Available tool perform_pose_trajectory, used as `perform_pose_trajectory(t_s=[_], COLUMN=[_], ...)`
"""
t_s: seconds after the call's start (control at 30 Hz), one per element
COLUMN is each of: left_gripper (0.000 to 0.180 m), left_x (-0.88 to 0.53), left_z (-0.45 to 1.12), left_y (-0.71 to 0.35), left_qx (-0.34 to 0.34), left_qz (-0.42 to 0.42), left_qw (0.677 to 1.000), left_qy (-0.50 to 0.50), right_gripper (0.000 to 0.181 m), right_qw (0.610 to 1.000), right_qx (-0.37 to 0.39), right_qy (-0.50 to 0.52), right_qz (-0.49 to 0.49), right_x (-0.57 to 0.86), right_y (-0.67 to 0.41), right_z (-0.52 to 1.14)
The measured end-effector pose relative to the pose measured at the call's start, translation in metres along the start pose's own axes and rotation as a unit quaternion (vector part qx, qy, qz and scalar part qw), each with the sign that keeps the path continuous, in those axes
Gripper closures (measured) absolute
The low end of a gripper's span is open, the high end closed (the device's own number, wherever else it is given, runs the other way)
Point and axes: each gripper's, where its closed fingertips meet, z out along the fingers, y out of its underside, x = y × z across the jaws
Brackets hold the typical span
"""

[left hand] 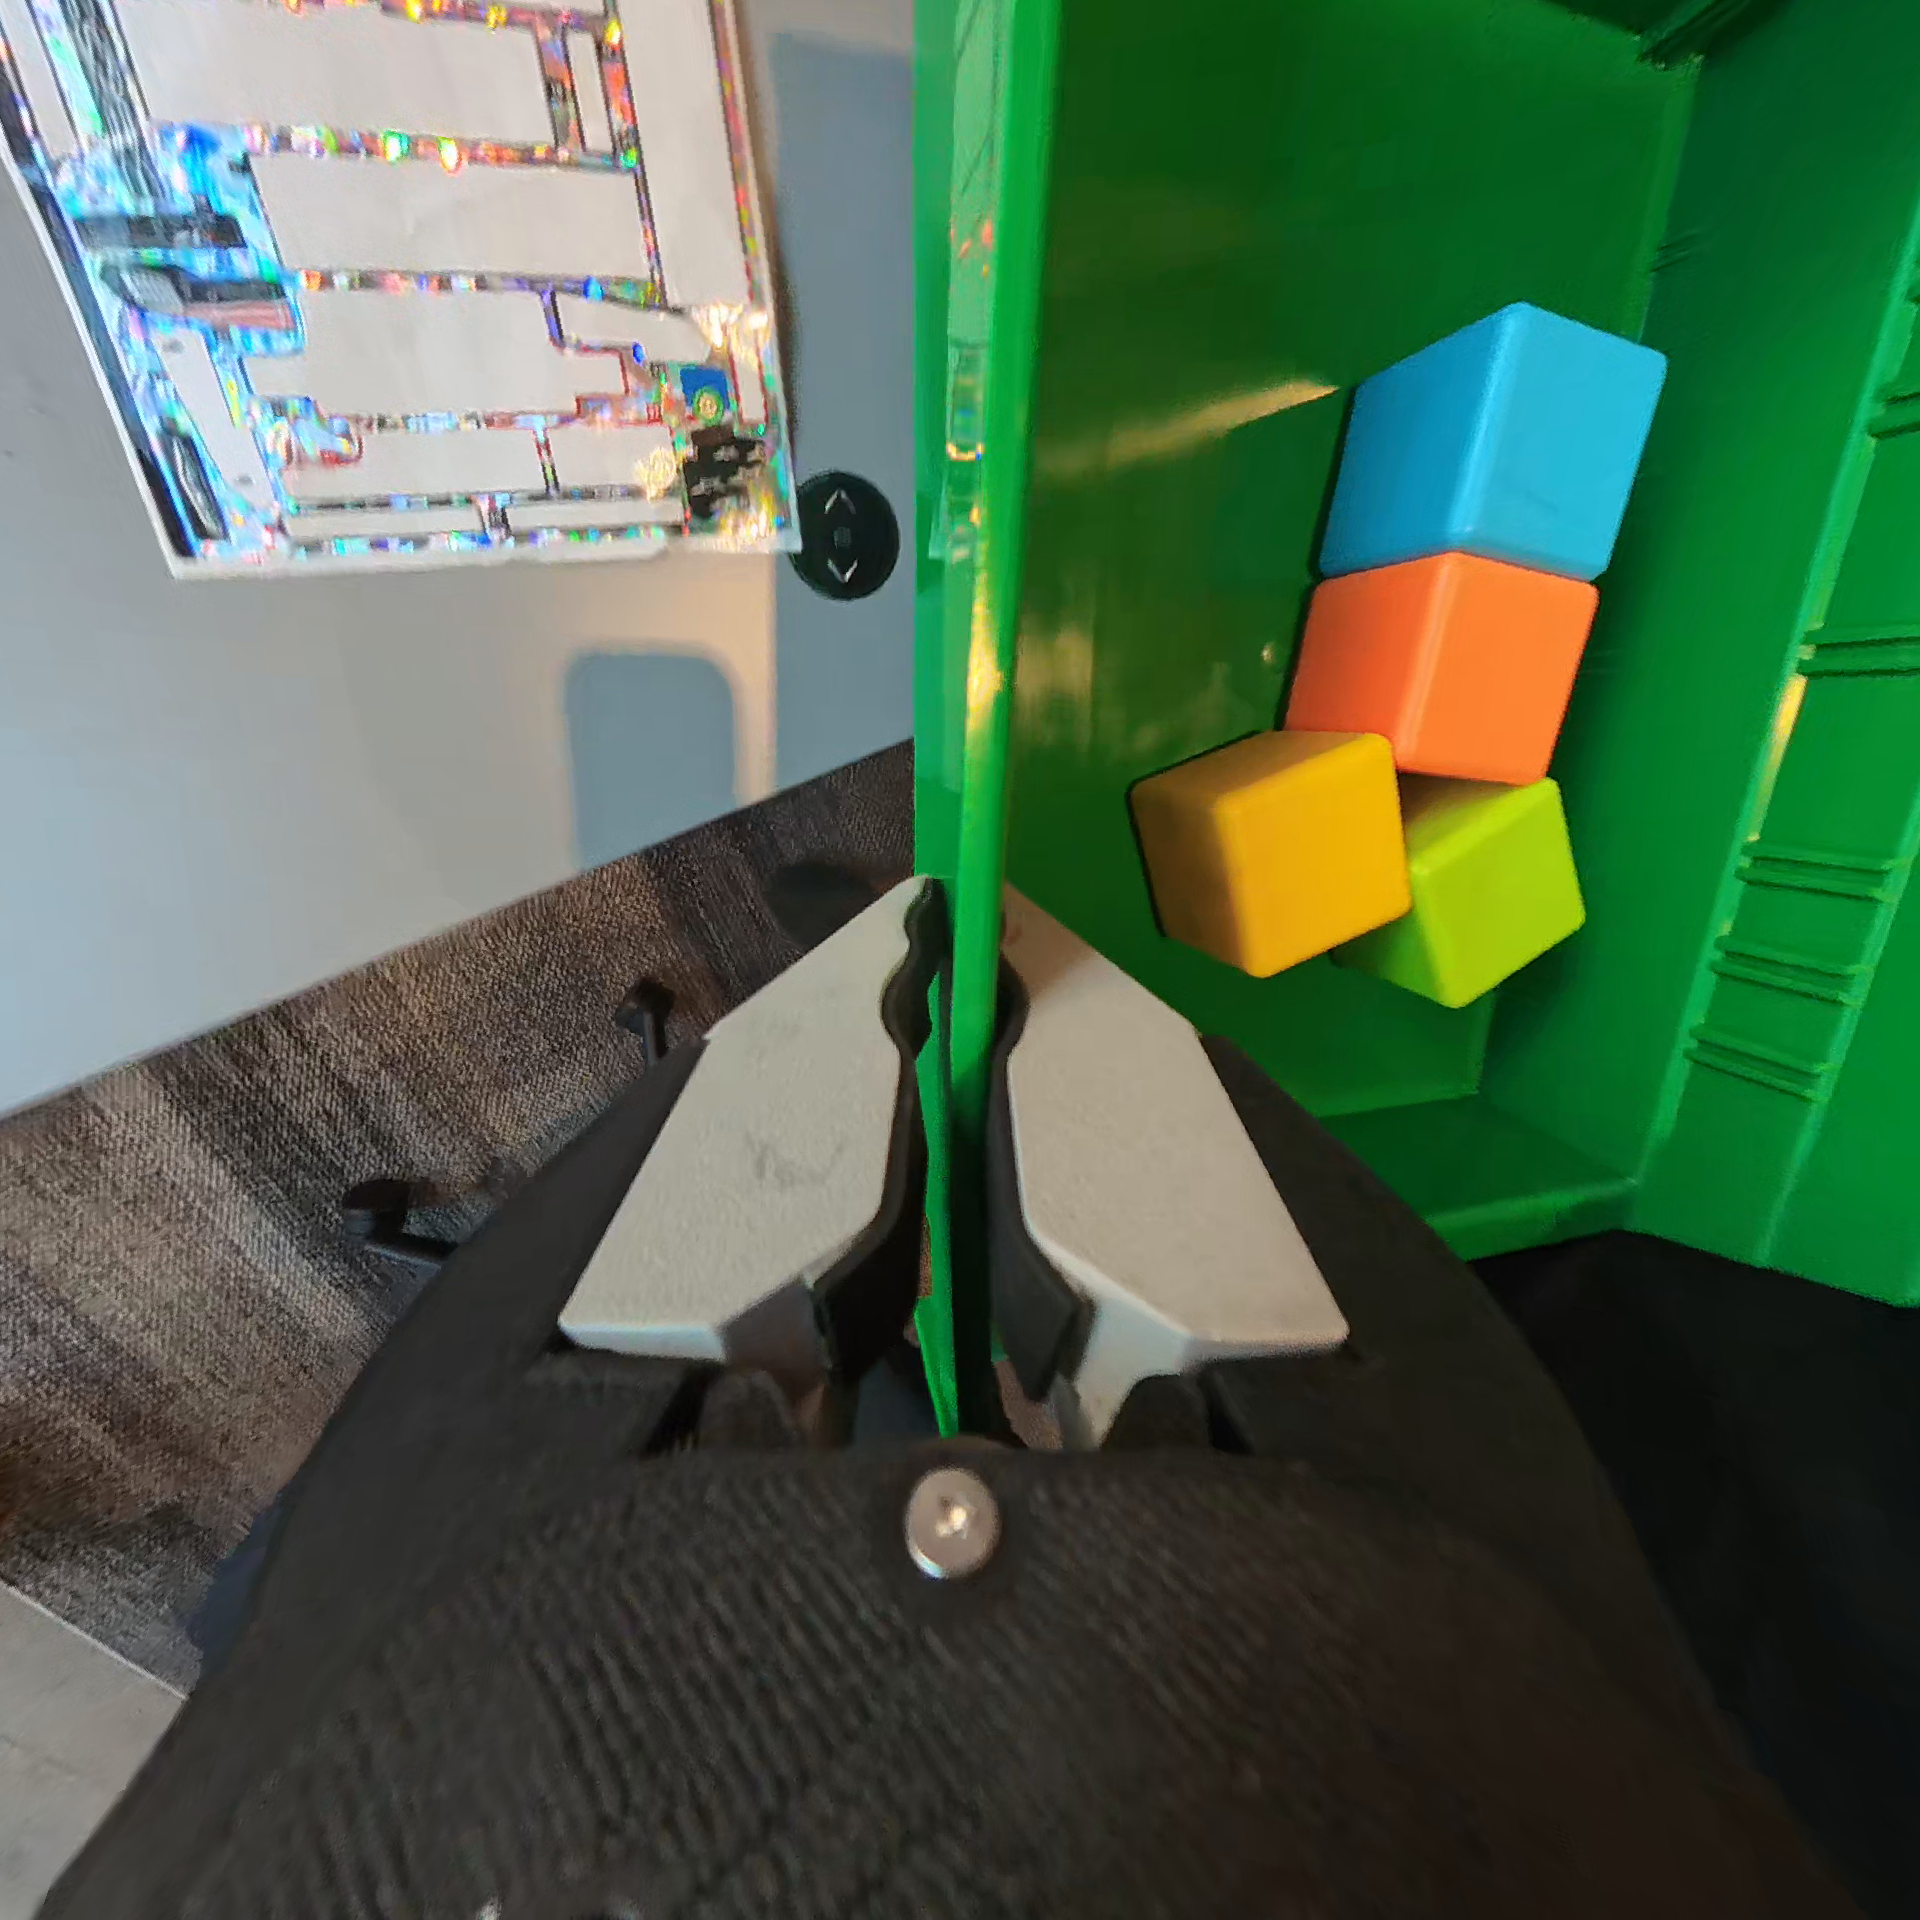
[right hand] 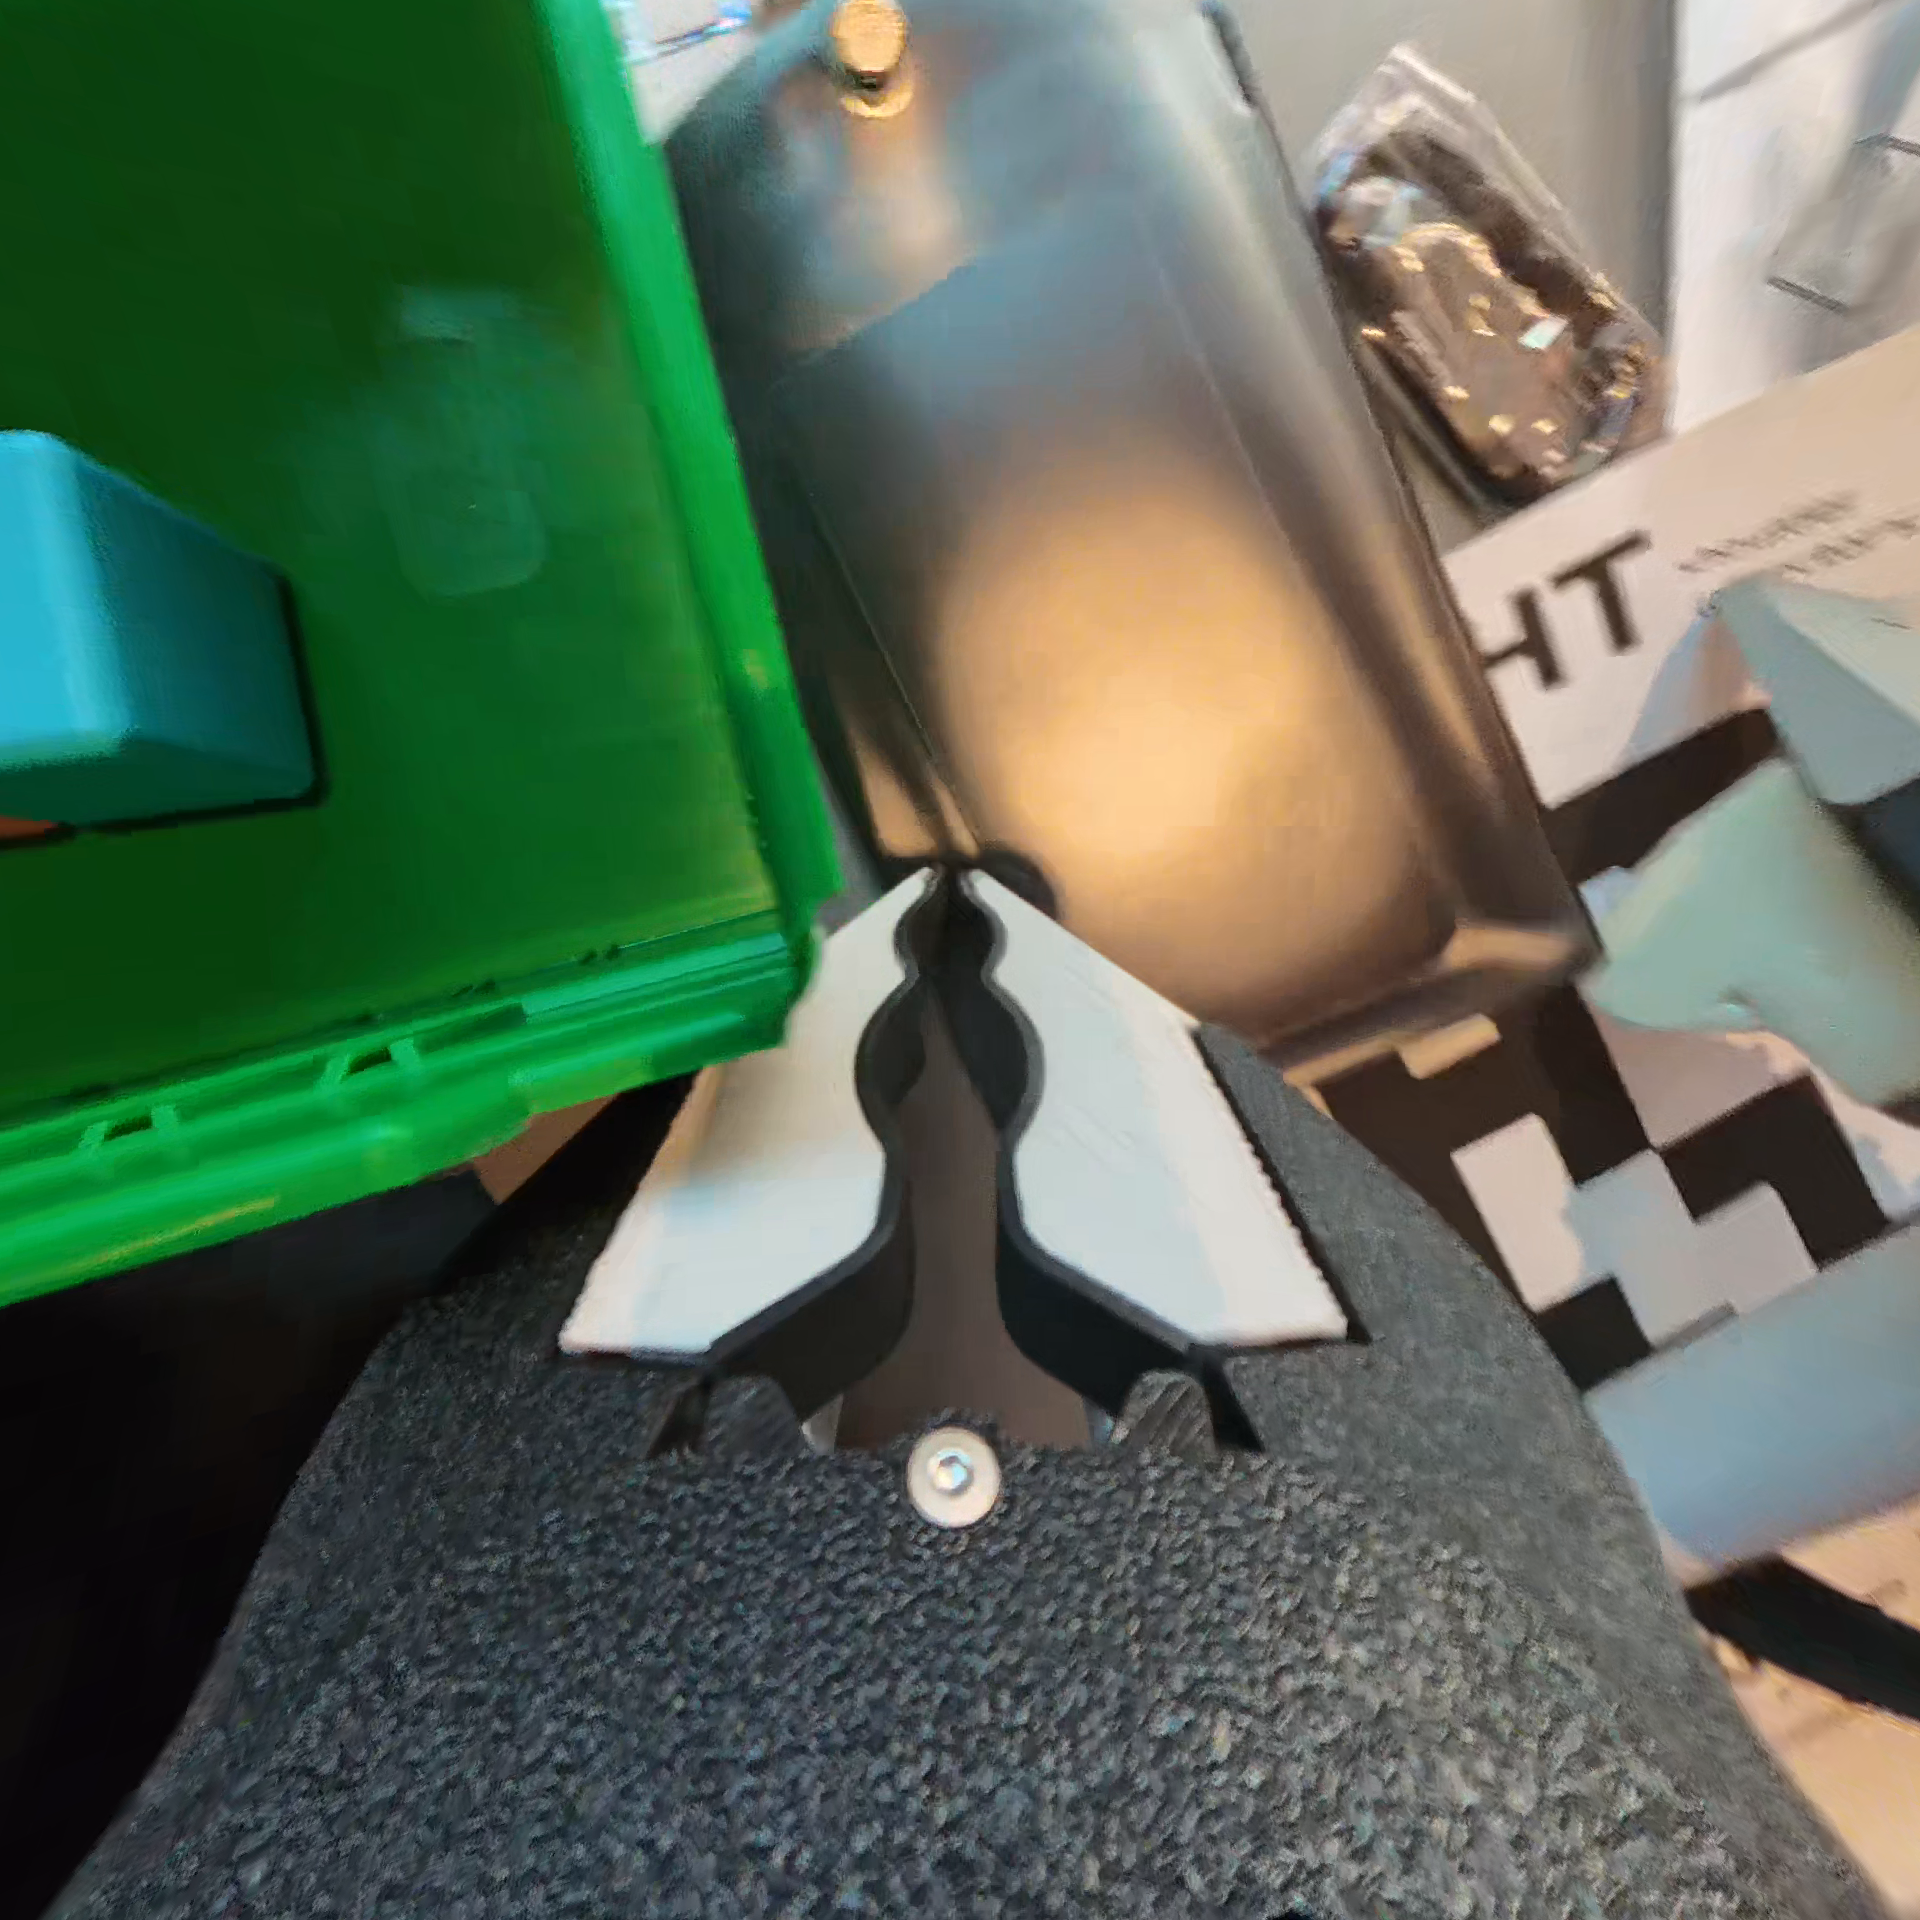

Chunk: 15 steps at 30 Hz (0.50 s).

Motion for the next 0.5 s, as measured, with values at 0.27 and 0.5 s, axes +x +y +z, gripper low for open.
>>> perform_pose_trajectory(t_s=[0.27, 0.5], left_gripper=[0.176, 0.175], left_x=[0.031, 0.069], left_z=[0.036, 0.049], left_y=[-0.042, -0.074], left_qx=[0.035, 0.015], left_qz=[0.063, 0.171], left_qw=[0.995, 0.977], left_qy=[0.068, 0.126], right_gripper=[0.173, 0.153], right_qw=[0.99, 0.993], right_qx=[0.054, -0.074], right_qy=[0.099, -0.02], right_qz=[0.083, -0.091], right_x=[0.021, -0.089], right_y=[0.022, 0.008], right_z=[-0.144, -0.131])
